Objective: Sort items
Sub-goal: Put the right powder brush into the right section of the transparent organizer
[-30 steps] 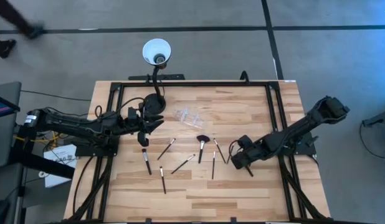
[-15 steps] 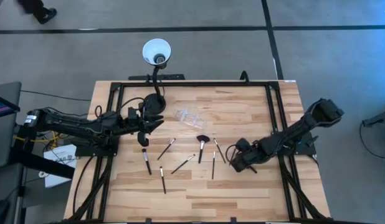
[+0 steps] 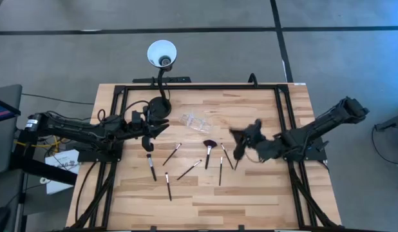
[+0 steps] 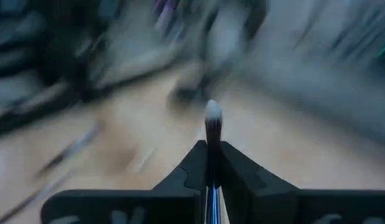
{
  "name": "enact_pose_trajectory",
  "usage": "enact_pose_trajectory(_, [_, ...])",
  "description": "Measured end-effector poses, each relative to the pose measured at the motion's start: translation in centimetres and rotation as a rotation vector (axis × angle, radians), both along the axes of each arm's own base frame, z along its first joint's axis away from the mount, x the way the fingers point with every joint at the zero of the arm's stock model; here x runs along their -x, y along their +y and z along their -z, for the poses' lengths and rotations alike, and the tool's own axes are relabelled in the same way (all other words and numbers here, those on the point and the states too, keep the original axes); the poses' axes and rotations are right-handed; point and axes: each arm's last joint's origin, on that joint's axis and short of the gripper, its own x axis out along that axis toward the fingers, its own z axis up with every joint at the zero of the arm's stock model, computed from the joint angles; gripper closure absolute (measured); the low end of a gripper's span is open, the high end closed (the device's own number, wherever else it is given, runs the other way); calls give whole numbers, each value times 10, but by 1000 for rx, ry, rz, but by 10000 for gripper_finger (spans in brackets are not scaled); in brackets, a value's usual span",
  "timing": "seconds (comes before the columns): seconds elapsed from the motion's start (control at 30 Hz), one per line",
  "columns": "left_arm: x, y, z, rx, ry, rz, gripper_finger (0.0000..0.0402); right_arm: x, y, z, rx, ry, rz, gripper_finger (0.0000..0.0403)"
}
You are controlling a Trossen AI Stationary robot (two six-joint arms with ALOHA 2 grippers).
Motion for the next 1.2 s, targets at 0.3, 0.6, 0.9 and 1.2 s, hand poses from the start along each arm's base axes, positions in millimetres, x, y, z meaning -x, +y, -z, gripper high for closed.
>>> enact_pose_trajectory(0.3, [0,0,-1,1,-7,0,311,-58,-45,-4,393,-193,-121,388])
enact_pose_trajectory(0.6, [0,0,0,1,-5,1,311,-103,-112,78,348,-135,-78,395])
enact_pose_trajectory(0.9, [0,0,2,2,19,1,311,-115,-134,125,160,-186,-55,394])
enact_pose_trajectory(1.2, [-2,-1,14,-17,142,27,311,-115,-133,129,173,-126,-61,329])
